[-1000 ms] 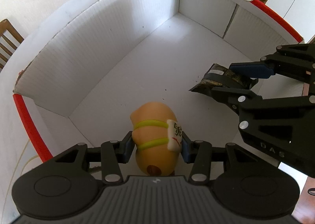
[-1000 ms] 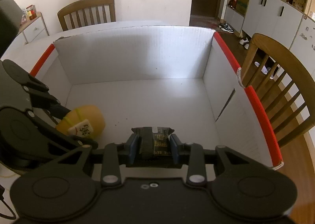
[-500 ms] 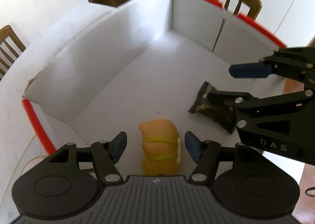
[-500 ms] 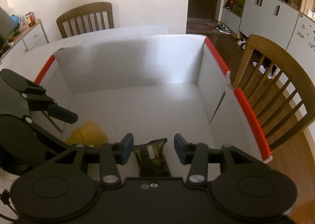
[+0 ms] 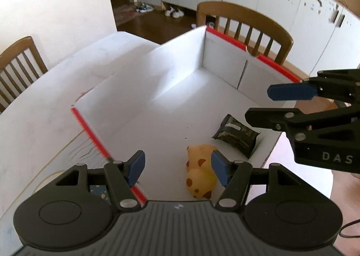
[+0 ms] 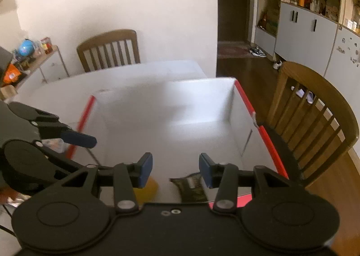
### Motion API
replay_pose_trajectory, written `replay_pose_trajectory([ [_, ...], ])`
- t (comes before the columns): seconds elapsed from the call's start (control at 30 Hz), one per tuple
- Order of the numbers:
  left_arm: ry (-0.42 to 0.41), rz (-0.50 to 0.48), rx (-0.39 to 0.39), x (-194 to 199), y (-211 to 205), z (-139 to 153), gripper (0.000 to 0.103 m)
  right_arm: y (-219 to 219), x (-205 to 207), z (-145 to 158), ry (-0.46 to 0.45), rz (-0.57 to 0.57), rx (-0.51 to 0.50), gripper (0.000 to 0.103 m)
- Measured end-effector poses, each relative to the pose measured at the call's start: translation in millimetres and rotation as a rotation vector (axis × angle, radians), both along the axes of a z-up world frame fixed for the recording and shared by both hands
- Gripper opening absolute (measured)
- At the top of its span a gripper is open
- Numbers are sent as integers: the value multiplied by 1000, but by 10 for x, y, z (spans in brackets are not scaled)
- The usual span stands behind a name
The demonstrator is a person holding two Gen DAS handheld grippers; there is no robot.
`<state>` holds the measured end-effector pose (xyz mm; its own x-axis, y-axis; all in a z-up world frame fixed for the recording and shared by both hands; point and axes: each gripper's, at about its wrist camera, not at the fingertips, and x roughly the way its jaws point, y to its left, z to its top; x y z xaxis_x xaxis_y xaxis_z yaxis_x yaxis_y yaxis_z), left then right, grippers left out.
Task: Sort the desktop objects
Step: 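Open both tools to drop the toy and packet into the shoebox, then move both tools back over the snack pile on the lazy susan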
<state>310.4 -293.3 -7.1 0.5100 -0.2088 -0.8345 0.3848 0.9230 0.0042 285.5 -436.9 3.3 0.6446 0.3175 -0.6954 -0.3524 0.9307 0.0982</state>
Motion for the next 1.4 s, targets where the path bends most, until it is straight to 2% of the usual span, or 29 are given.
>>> replay_pose_trajectory([
  [0.2,-48,19,-18,-225,219,197,64,170,-184,159,-25,19,19,45],
  [0.27,-60,25,-21,-304,293,246,67,229,-243,188,-30,23,22,46],
  [0.67,-132,73,-53,-854,795,381,73,683,-601,311,-40,67,40,46],
  [0.93,-157,130,-96,-1233,1216,423,84,952,-793,372,-60,79,63,47],
  [1.0,-171,144,-98,-1333,1307,421,85,1012,-836,370,-62,84,66,51],
  [1.03,-176,151,-100,-1379,1355,421,86,1042,-862,369,-65,85,66,59],
  [1.1,-183,163,-104,-1465,1447,424,86,1098,-915,365,-74,92,71,63],
  [1.2,-192,181,-117,-1585,1597,406,87,1190,-981,353,-82,102,68,63],
  [1.27,-199,193,-125,-1665,1695,390,93,1243,-1009,337,-80,106,72,64],
  [1.3,-203,201,-126,-1703,1737,383,101,1272,-1032,331,-80,108,74,64],
  [1.4,-221,224,-135,-1817,1895,355,103,1348,-1094,310,-81,116,78,66],
])
